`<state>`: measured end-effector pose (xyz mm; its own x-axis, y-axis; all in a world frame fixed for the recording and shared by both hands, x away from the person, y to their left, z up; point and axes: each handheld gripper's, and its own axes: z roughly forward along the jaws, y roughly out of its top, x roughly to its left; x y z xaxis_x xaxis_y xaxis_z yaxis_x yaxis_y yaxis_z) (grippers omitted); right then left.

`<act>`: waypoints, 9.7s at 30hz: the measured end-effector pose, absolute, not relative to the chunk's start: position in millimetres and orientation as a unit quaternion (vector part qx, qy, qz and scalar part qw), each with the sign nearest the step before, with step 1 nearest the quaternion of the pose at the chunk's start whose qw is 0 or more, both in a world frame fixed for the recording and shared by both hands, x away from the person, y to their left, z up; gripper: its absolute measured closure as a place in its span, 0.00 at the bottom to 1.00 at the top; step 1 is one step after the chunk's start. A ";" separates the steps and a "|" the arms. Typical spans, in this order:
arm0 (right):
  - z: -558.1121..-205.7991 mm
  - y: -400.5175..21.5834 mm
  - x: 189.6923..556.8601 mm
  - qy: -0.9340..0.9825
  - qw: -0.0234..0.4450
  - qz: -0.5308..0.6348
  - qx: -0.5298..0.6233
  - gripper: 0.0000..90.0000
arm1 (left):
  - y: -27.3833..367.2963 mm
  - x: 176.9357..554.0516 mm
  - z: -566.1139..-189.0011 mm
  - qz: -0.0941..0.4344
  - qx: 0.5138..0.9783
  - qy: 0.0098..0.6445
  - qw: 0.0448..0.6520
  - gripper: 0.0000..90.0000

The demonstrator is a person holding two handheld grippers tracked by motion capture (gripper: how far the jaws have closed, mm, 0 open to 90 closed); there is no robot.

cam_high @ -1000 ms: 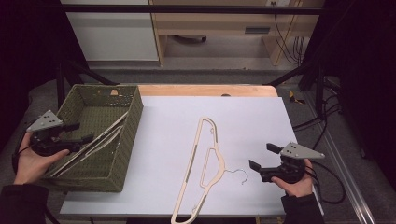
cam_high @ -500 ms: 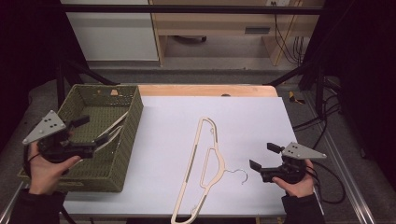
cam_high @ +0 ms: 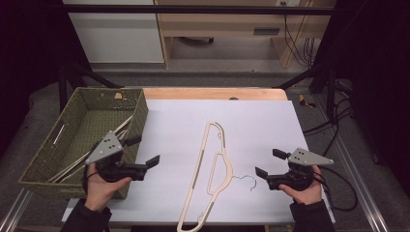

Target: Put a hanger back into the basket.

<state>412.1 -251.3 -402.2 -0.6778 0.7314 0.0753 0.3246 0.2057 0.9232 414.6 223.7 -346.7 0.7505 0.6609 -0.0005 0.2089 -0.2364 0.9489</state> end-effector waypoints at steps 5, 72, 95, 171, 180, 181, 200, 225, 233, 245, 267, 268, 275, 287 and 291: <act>-404.0 -249.1 412.4 0.755 0.191 0.522 0.349 0.10 | 197.3 414.8 -366.2 0.199 0.768 0.281 0.539 0.11; -477.1 -187.8 457.1 0.894 0.112 0.352 0.253 0.88 | 130.0 407.4 -439.1 0.113 0.838 0.252 0.471 0.15; -464.3 -190.4 452.8 0.891 0.064 0.364 0.265 0.99 | 104.0 408.3 -437.6 0.100 0.851 0.240 0.456 0.17; -405.4 -251.9 426.9 0.743 0.191 0.535 0.354 0.32 | 89.5 427.1 -404.7 0.104 0.844 0.333 0.408 0.86; -411.1 -263.6 425.0 0.734 0.207 0.530 0.372 0.24 | 113.3 434.8 -394.6 0.139 0.826 0.368 0.403 0.90; -411.5 -264.4 424.8 0.734 0.207 0.528 0.374 0.24 | 116.1 436.2 -393.8 0.142 0.825 0.373 0.400 0.91; -410.4 -272.4 420.3 0.730 0.219 0.526 0.377 0.20 | 152.6 434.6 -362.9 0.152 0.808 0.371 0.432 0.95; -407.1 -276.4 417.6 0.730 0.226 0.523 0.377 0.19 | 216.1 421.0 -255.7 0.191 0.792 0.310 0.491 0.95; -407.2 -274.0 417.9 0.733 0.224 0.519 0.378 0.18 | 237.9 425.8 -237.0 0.207 0.789 0.314 0.487 0.95; -406.5 -273.2 417.4 0.732 0.226 0.520 0.377 0.18 | 279.9 435.9 -216.1 0.255 0.772 0.329 0.481 0.95; -406.9 -273.3 417.7 0.735 0.228 0.517 0.376 0.18 | 354.6 461.7 -227.1 0.295 0.769 0.356 0.442 0.95; -407.0 -273.3 417.9 0.735 0.228 0.516 0.377 0.18 | 357.0 462.8 -228.3 0.297 0.771 0.353 0.438 0.95; -406.9 -273.1 417.8 0.737 0.228 0.512 0.377 0.17 | 376.1 470.2 -240.8 0.304 0.777 0.369 0.410 0.95; -407.6 -272.7 418.4 0.741 0.229 0.504 0.379 0.14 | 395.6 477.6 -267.9 0.313 0.792 0.371 0.370 0.95; -407.7 -272.9 418.4 0.743 0.231 0.502 0.378 0.14 | 400.3 479.2 -275.8 0.316 0.797 0.372 0.356 0.95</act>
